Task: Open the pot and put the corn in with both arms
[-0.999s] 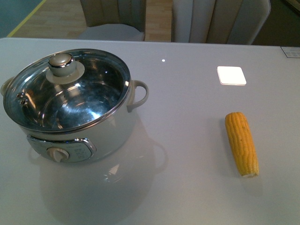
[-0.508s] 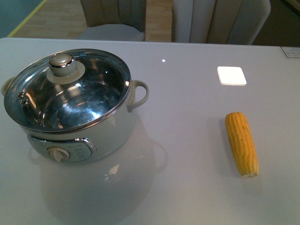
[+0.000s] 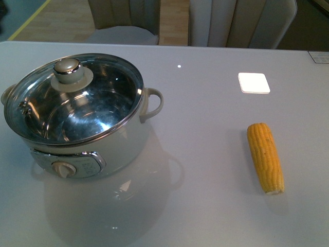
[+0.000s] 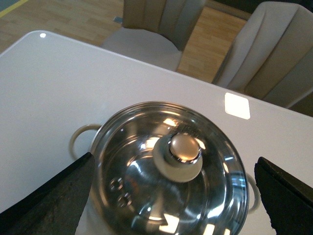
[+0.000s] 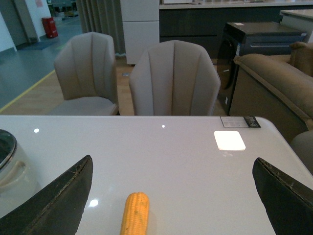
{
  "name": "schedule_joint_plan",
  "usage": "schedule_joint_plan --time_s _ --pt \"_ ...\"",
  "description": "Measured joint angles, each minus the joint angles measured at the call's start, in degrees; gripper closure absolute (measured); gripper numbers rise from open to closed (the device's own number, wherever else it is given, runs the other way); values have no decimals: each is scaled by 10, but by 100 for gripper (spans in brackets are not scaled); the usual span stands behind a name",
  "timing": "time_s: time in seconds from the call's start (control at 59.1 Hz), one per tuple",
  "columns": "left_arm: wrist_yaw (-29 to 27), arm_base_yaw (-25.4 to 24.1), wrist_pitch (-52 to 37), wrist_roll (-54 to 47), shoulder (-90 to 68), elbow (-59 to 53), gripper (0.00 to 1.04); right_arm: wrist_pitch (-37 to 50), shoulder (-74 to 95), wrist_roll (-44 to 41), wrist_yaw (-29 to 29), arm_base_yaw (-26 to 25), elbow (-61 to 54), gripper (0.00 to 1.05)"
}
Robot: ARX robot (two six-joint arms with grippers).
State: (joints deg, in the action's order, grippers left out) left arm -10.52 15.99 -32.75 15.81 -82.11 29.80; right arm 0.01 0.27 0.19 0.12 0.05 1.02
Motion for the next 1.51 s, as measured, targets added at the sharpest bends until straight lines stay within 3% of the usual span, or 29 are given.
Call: schedule_joint_plan --time_s 0.169,0.339,1.202,1.338,1.507 --pt "20 3 -74 -51 -193 106 7 0 0 0 0 0 0 9" --pt "3 -3 -96 -96 -276 147 7 0 0 0 0 0 0 9" --pt "-39 1 -168 -99 -362 130 8 0 0 0 0 0 0 9" --pt "-39 0 -169 -97 -362 130 18 0 0 0 0 0 0 9" --pt "-36 2 -173 -97 -362 129 45 0 0 0 0 0 0 9"
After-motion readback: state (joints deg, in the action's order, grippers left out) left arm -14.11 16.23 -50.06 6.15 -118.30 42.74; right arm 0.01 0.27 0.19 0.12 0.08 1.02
